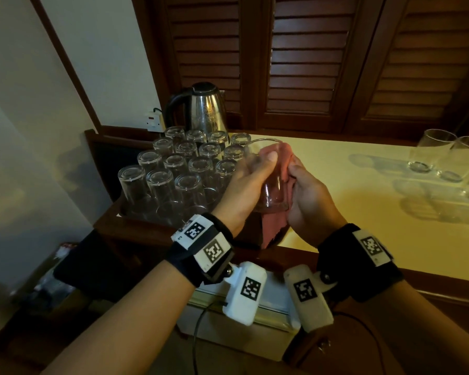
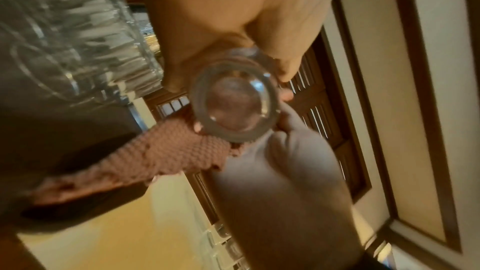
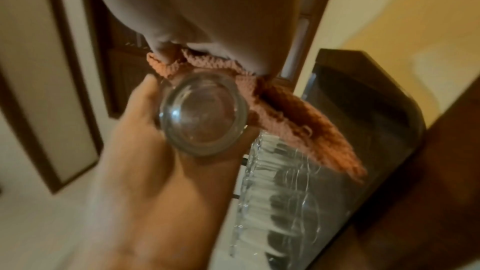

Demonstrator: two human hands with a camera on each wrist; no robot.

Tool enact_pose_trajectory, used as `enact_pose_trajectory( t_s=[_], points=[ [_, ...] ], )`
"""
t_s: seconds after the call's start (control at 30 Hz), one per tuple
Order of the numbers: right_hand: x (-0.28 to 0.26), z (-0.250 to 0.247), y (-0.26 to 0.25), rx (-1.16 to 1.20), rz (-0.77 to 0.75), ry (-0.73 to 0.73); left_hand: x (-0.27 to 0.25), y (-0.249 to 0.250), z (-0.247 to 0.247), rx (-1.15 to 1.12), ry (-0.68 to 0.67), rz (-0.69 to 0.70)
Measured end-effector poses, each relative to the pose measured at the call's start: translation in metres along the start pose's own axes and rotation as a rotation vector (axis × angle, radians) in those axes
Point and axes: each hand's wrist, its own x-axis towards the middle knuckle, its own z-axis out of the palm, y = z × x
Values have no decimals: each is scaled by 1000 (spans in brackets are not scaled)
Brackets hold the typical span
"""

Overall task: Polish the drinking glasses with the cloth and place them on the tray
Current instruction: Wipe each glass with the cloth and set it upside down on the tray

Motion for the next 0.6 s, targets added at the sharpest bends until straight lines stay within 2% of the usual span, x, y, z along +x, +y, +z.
enact_pose_trajectory(
  t_s=[0.07, 0.13, 0.23, 0.33, 0.43, 0.5, 0.6],
  points=[
    [0, -2, -3, 54, 79, -6, -4, 3, -4, -45, -48, -12],
    [1, -2, -5, 21, 33, 7, -4, 4, -9, -64, -53, -32],
    [5, -2, -6, -177, -68, -19, 1, 5, -12, -72, 20, -51],
    [6, 2, 1, -297, -109, -24, 1, 3, -5, 3, 15, -40],
    [3, 8, 2, -147, -77, -11, -1, -1, -4, -56, 26, -5],
    [2, 7, 0, 8, 23, 16, -3, -1, -7, -94, -11, 7],
    [2, 1, -2, 5, 66, 14, -2, 0, -13, -89, -53, -6]
  ],
)
